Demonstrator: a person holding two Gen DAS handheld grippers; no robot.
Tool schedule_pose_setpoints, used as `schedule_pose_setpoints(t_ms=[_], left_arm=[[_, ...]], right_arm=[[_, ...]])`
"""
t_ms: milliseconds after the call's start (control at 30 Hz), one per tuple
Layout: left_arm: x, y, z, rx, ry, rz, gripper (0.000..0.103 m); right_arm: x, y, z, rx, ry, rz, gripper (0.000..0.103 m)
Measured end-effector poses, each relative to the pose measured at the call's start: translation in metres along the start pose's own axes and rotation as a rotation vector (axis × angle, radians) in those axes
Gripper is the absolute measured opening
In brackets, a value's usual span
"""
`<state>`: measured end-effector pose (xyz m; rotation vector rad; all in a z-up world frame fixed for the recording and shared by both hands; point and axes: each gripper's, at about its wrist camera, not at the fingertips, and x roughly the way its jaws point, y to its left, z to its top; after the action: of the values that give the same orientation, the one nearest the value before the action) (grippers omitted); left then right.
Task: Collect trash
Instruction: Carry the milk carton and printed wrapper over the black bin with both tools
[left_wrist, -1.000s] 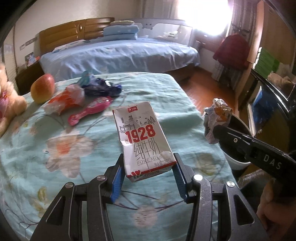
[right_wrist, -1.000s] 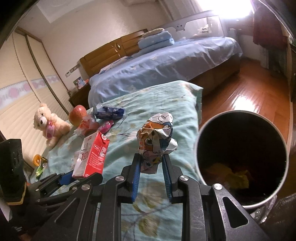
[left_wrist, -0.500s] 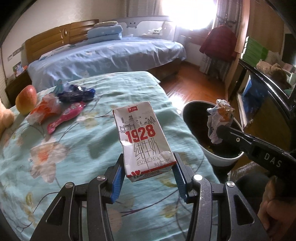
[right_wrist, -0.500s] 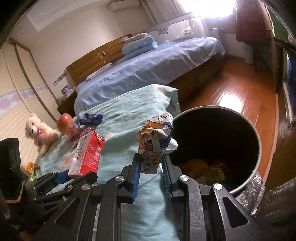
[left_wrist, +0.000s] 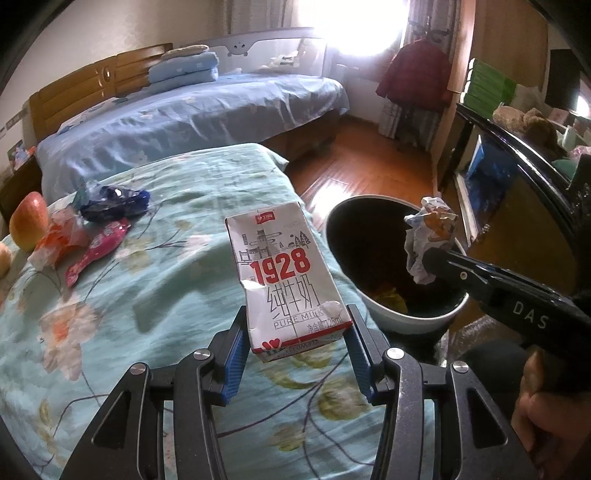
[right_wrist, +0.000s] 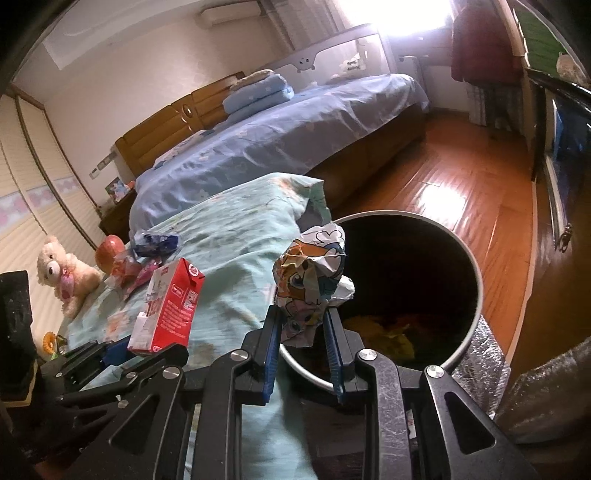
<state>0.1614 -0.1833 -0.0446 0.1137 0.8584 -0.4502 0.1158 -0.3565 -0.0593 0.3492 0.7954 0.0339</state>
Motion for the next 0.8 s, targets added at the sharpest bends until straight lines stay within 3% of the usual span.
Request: schedule_pose_setpoints(t_ms=[800], left_arm=[[0.044,-0.031,0.031,0.077,0.043,-0.055,0.048]], right_arm=[[0.006,-0.041,0.017,0.043,0.013,-0.052,0.024]])
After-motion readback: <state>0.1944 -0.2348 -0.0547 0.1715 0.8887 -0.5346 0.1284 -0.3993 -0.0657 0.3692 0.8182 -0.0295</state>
